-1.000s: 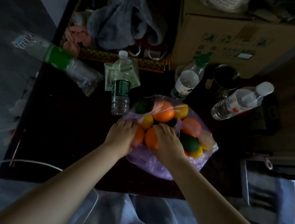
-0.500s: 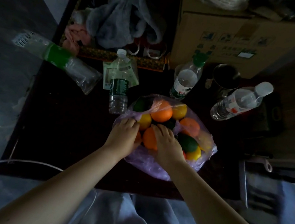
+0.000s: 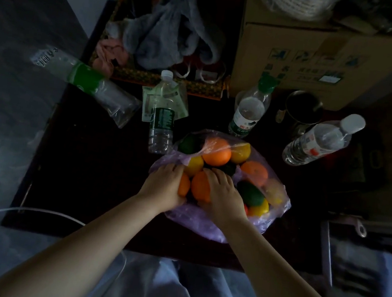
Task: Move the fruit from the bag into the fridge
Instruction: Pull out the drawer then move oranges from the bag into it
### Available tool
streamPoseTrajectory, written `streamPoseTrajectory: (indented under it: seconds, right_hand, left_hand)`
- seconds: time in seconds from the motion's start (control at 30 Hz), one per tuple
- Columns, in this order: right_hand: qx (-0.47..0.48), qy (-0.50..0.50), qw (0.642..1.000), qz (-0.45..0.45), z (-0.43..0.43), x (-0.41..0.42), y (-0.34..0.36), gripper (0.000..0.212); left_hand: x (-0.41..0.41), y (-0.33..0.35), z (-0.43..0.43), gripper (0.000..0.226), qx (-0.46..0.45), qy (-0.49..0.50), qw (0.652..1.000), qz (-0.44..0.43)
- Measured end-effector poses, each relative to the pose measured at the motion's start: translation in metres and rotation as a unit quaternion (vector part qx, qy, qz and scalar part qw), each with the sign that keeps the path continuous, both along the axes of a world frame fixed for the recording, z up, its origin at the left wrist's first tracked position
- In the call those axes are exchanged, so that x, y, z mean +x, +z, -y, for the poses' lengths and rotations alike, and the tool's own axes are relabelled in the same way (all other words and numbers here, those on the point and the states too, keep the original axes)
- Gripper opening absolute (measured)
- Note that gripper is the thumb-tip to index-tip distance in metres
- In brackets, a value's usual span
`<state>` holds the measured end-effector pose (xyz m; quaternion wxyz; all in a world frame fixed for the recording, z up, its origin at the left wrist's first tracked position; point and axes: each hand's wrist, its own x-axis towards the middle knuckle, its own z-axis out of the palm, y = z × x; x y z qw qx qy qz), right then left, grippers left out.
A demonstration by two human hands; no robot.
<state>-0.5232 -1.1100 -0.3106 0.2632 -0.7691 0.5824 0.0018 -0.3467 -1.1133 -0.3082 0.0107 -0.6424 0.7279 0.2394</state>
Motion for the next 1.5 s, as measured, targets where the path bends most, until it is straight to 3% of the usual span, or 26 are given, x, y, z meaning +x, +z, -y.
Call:
streamPoseTrajectory:
  seconds: [0.23,0.43,0.6,0.73,1.03,1.2,1.37,1.5]
  right_hand:
    - [-0.057,-0.095,0.992,0.065,-0.011,-0.007,0.027,0.084]
    - [-0.133,-0.186,0.969,0.090,-0.027,-0.004,0.069,0.084]
    - [-0.206,-0.253,0.939,0.107,-0.047,0.017,0.097,0.081]
    - [-0.251,-0.298,0.914,0.113,-0.059,0.041,0.108,0.075]
    - [-0.312,-0.362,0.878,0.038,-0.094,0.068,0.148,0.082]
    - [-0.380,-0.437,0.815,0.013,-0.154,0.062,0.181,0.078]
    - [-0.450,-0.532,0.717,-0.030,-0.245,0.056,0.216,0.073]
    - [-0.488,-0.589,0.639,-0.082,-0.333,0.067,0.243,0.078]
  left_hand:
    - [-0.003,0.039,-0.001,0.090,-0.041,0.062,0.969,-0.237]
    - [-0.004,0.061,-0.004,0.085,-0.078,0.054,0.937,-0.336]
    - [0.010,0.085,-0.006,0.076,-0.101,0.009,0.911,-0.399]
    - [0.023,0.096,-0.002,0.078,-0.070,-0.016,0.907,-0.415]
    - [0.037,0.132,-0.003,0.089,-0.078,-0.113,0.890,-0.436]
    - [0.011,0.172,-0.034,0.081,-0.054,-0.223,0.864,-0.449]
    - [-0.032,0.219,-0.094,0.072,-0.098,-0.390,0.795,-0.455]
    - [-0.055,0.252,-0.157,0.075,-0.096,-0.469,0.749,-0.459]
